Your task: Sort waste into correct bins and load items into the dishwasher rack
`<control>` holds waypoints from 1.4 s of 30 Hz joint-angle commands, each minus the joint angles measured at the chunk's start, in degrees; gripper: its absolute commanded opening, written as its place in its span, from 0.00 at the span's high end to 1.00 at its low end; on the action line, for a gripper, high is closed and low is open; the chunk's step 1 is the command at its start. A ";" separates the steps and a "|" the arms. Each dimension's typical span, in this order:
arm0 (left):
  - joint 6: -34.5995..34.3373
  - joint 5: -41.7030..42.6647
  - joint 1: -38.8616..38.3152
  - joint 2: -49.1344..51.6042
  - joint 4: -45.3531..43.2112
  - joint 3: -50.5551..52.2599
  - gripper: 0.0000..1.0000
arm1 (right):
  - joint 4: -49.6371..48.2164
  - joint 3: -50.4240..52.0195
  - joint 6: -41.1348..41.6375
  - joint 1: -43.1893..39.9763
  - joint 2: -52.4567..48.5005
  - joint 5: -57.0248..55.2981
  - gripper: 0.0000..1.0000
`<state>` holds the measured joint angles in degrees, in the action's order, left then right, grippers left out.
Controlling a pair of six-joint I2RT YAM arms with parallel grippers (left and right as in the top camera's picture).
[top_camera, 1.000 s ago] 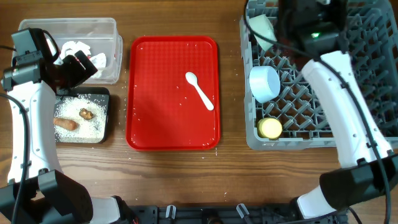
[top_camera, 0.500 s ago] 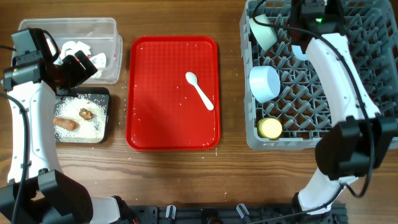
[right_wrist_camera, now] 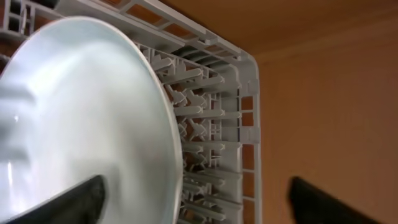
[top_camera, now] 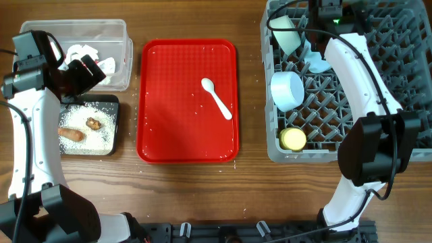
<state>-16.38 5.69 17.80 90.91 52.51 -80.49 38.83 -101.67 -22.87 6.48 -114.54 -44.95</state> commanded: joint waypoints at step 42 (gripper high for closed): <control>0.55 -0.15 0.37 -0.15 -0.11 -0.63 0.00 | 0.74 0.13 59.32 21.05 -19.10 62.38 0.49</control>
<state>-16.38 5.69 17.80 90.91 52.51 -80.49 40.62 -101.54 32.47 27.70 -131.11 18.57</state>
